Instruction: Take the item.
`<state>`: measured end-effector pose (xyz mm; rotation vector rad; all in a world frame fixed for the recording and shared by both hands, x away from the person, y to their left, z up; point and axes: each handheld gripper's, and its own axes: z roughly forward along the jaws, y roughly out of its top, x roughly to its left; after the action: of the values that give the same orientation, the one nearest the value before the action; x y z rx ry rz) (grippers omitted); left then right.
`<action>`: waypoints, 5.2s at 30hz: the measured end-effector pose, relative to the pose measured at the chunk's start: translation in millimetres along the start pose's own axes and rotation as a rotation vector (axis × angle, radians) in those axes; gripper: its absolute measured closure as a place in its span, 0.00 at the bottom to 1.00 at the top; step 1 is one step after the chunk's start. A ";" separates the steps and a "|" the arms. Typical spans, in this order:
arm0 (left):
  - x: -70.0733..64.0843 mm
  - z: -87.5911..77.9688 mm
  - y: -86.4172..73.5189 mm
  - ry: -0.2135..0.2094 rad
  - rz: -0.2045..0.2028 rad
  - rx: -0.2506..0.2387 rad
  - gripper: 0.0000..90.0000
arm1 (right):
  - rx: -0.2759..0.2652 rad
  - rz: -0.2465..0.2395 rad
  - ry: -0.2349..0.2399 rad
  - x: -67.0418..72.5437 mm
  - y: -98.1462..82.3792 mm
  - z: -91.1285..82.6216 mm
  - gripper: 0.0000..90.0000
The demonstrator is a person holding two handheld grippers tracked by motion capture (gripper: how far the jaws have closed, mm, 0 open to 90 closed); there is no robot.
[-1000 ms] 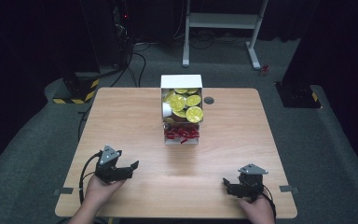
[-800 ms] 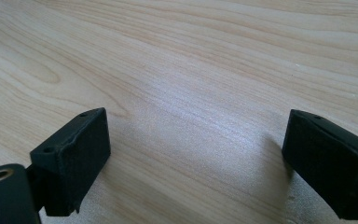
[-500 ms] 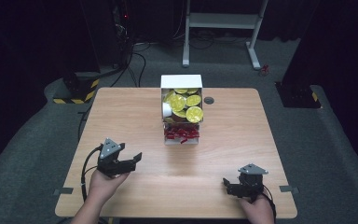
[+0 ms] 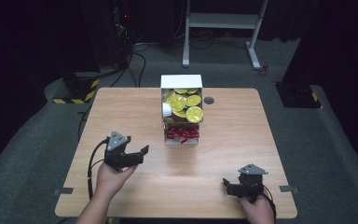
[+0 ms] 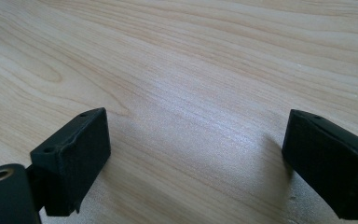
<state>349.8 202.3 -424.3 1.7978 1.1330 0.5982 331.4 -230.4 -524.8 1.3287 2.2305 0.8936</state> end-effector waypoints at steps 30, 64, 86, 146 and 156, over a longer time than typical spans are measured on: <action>-23.0 -11.2 57.2 -0.094 0.077 -0.110 0.26 | 0.002 -0.005 0.009 0.0 1.1 1.0 0.08; -46.0 7.3 109.3 -0.124 0.120 -0.143 0.25 | 0.000 -0.013 0.014 0.1 2.0 1.9 0.08; -43.7 26.7 123.7 -0.120 0.127 -0.145 0.25 | 0.001 -0.010 0.015 0.6 1.7 1.5 0.08; -58.9 77.6 142.8 -0.046 0.196 -0.089 0.42 | 0.002 -0.016 0.024 0.7 1.1 1.0 0.08; -60.7 73.1 141.7 -0.070 0.178 -0.119 0.42 | 0.001 -0.020 0.024 0.6 1.0 0.9 0.09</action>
<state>441.2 92.2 -331.3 1.8139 0.8776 0.6866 332.2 -229.2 -524.7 1.3000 2.2586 0.9058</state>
